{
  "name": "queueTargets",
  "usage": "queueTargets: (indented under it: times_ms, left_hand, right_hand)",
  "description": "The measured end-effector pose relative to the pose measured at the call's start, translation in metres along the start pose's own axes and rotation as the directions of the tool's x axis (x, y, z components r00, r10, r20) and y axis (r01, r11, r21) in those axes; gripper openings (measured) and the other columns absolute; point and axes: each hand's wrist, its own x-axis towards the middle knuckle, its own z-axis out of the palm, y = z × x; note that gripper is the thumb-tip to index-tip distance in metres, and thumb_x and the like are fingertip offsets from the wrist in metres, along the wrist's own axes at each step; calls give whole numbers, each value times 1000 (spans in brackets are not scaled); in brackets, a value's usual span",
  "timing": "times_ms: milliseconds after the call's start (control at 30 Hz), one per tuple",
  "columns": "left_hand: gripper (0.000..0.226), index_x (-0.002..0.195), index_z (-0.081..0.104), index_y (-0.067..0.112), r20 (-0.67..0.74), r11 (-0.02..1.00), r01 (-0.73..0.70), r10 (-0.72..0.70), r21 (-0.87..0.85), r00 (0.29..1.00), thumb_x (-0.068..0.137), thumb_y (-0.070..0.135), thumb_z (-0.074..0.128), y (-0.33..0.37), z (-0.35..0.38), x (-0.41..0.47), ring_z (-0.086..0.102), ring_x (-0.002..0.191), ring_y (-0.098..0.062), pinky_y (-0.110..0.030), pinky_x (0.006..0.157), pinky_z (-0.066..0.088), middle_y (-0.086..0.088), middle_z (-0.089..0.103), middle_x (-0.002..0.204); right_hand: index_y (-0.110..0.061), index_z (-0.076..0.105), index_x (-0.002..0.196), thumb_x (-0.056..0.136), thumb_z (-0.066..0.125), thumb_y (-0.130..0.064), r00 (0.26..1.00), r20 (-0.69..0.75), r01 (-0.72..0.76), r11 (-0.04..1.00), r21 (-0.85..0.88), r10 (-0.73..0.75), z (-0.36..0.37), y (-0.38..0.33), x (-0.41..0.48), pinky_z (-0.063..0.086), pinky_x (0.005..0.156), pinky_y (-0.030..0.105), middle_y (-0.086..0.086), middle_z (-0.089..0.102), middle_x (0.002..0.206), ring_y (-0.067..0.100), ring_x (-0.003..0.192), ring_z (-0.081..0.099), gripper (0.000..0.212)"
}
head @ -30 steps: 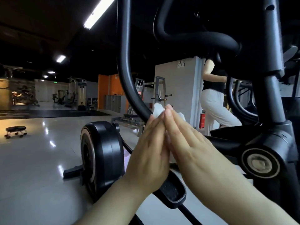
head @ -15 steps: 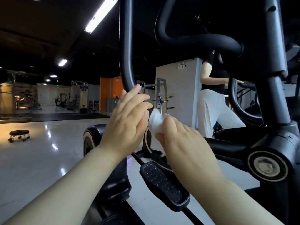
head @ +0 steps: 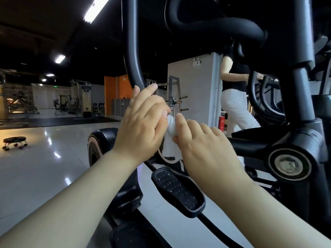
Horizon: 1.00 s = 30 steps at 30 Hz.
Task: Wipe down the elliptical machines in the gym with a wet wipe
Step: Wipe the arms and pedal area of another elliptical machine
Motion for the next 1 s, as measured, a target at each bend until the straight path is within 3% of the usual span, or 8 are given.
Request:
queueTargets:
  times_ms: [200, 267, 367, 467, 700, 767, 900, 1000]
  left_hand:
    - [30, 95, 68, 3, -55, 999, 24, -26, -34, 998, 103, 9, 40, 3, 7, 0, 43, 140, -31, -40, 127, 4, -8, 67, 105]
    - [30, 93, 68, 3, -75, 998, 51, -54, -39, 996, 102, 8, 40, 10, 11, -1, 43, 140, -31, -41, 127, 3, -8, 67, 105]
    - [32, 91, 69, 4, -59, 999, 42, -43, -19, 997, 101, 10, 40, 19, 14, -3, 50, 132, -31, -42, 128, 5, -7, 69, 102]
    - [35, 92, 70, 5, -19, 1000, 1, 0, 23, 1000, 103, 14, 38, 14, 10, -3, 53, 130, -31, -44, 127, 10, -6, 69, 99]
    - [33, 91, 69, 4, -22, 1000, 1, 0, 24, 1000, 103, 13, 39, 13, 12, -4, 54, 128, -33, -47, 127, 11, -6, 69, 96]
    - [32, 90, 68, 5, -27, 1000, 13, -13, 17, 1000, 102, 12, 39, 15, 14, -4, 54, 128, -33, -45, 127, 9, -6, 68, 95]
    - [33, 91, 68, 5, -33, 1000, -2, 2, 17, 999, 103, 13, 38, 15, 13, -4, 53, 128, -33, -42, 127, 9, -7, 68, 95]
    - [33, 93, 69, 5, -28, 1000, -23, 23, 21, 999, 103, 13, 39, 12, 11, -5, 54, 128, -33, -44, 127, 11, -7, 68, 97]
  right_hand:
    - [11, 55, 132, 92, 31, -7, 994, 32, -95, 987, -130, 100, -29, 35, -48, 52, 91, 54, 23, 65, 106, 43, 98, 65, 50]
    - [16, 55, 130, 90, 26, -7, 991, 39, -120, 984, -131, 126, -31, 32, -45, 53, 94, 57, 29, 65, 108, 48, 102, 65, 54]
    - [16, 57, 128, 87, 25, -10, 998, 62, -27, 998, -63, 31, -21, 16, -20, 58, 80, 50, 28, 67, 99, 44, 88, 68, 59]
    - [12, 58, 131, 86, 25, -11, 996, 88, 32, 999, -36, -29, -15, 7, -4, 53, 64, 40, 18, 68, 90, 34, 72, 66, 61]
    - [9, 63, 91, 86, 27, -1, 980, 141, -103, 964, -247, 141, -41, 41, -27, 37, 54, 36, 15, 52, 62, 29, 51, 52, 37]
    - [15, 63, 93, 85, 38, -6, 984, 134, -87, 978, -190, 114, -39, 38, -23, 40, 50, 36, 20, 54, 61, 31, 49, 54, 34]
    - [17, 63, 115, 84, 25, -9, 997, 65, 48, 998, -52, -45, -21, 21, -6, 46, 48, 38, 22, 62, 72, 35, 54, 59, 56]
    - [15, 65, 113, 89, 22, -9, 995, 87, 46, 997, -61, -41, -25, 34, -13, 49, 51, 39, 21, 64, 73, 36, 56, 61, 55]
